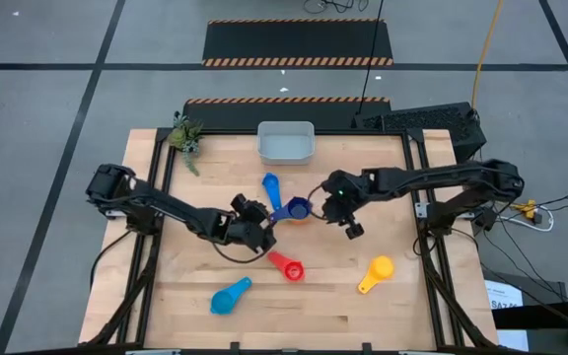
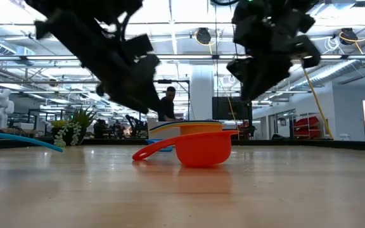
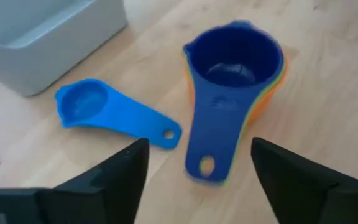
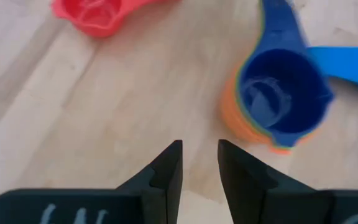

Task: Nest measuring cups in basket
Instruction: Stack the purple measuring cup into the green measuring cup

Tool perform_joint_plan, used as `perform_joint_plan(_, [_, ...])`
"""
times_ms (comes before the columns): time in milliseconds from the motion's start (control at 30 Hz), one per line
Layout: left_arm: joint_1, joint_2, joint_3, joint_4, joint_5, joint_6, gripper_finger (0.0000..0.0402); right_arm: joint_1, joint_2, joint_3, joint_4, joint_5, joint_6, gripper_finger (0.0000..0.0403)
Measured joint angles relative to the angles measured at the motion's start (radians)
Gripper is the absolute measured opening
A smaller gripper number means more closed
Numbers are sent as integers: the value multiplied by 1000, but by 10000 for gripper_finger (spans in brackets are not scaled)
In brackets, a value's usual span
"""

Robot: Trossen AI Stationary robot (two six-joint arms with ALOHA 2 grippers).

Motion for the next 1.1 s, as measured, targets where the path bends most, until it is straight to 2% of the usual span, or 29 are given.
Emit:
perform_joint_plan(200, [23, 53, 0, 42, 22, 4, 341, 60, -108, -135, 111, 1, 98, 96])
perform_joint_plan(500, [20, 61, 1, 46, 21, 72, 319, 123, -275, -326, 298, 3, 157, 96])
perform_joint_plan(633, [36, 68, 1, 46, 26, 114, 311, 137, -309, -355, 320, 4, 157, 96])
perform_joint_plan(1100, [110, 70, 1, 94, 205, 185, 310, 190, -315, -363, 295, 6, 207, 96])
